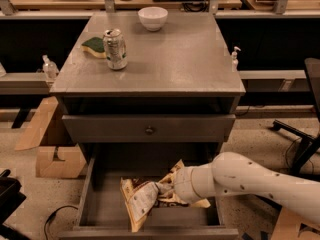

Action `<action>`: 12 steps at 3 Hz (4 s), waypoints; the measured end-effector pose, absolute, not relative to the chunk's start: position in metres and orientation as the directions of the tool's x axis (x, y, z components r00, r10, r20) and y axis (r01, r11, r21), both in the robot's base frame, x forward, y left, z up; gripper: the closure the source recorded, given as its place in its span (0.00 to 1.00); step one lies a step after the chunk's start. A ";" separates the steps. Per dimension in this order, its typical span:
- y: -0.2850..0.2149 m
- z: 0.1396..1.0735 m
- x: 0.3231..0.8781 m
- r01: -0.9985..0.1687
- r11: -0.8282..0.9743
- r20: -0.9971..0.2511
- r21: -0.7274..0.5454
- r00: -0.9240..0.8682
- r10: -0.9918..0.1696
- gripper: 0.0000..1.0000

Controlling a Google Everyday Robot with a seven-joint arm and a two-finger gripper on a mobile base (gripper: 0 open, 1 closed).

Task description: Pick brown chip bag from middle drawer and place on counter

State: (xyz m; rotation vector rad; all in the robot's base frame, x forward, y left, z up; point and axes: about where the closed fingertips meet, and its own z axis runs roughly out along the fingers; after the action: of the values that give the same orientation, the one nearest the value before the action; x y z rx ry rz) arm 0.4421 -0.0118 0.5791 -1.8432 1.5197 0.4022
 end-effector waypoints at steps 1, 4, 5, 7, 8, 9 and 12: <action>-0.034 0.643 0.443 -0.933 -0.035 -0.644 -0.358 0.274 -0.715 1.00; -0.061 0.734 0.448 -0.921 0.042 -0.616 -0.387 0.224 -0.755 1.00; -0.084 0.789 0.469 -0.907 0.106 -0.570 -0.408 0.162 -0.806 1.00; -0.121 0.905 0.516 -0.815 0.219 -0.483 -0.536 0.084 -0.872 1.00; -0.138 0.954 0.542 -0.775 0.226 -0.438 -0.590 0.072 -0.896 1.00; -0.138 0.970 0.545 -0.758 0.223 -0.432 -0.613 0.085 -0.898 1.00; -0.108 0.955 0.632 -0.760 0.190 -0.459 -0.621 0.157 -0.875 1.00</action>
Offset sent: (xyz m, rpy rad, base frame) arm -0.0049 -0.0551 0.1967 0.0227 -0.1019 -0.1115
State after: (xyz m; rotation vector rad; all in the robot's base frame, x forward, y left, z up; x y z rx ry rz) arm 0.6317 -0.1084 0.9545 -1.5853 1.6172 -0.1699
